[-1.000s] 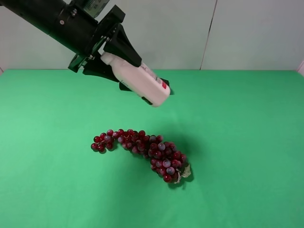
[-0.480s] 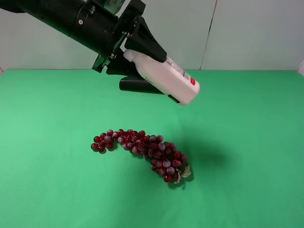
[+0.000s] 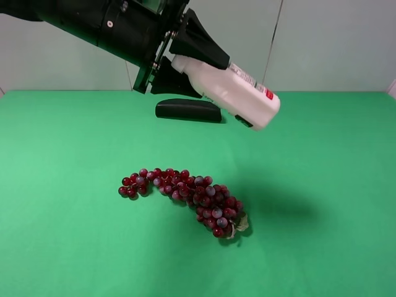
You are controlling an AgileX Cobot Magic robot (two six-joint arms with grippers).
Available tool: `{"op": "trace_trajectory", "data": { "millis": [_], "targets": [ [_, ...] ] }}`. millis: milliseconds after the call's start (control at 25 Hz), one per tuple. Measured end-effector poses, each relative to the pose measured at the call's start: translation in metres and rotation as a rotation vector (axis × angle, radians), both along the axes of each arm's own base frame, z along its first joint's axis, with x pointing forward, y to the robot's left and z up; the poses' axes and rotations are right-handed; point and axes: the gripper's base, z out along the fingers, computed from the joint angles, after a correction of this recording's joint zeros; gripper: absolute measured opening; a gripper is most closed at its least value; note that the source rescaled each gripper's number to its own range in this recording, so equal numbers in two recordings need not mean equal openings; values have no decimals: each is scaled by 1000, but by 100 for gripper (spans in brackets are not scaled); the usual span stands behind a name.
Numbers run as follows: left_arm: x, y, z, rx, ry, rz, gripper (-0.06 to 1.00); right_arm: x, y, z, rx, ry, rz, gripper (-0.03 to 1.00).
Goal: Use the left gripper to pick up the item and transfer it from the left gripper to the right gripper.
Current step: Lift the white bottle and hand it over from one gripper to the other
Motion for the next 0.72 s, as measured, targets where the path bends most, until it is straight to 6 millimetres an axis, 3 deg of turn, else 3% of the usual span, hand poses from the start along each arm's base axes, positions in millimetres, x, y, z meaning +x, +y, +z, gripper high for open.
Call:
{"op": "trace_trajectory", "data": {
  "millis": [320, 720],
  "targets": [
    [6, -5, -13, -12, 21, -6, 0, 23, 6, 14, -24, -53, 181, 100],
    [6, -6, -13, -28, 19, -10, 0, 68, 19, 10, -198, -9, 411, 100]
  ]
}}
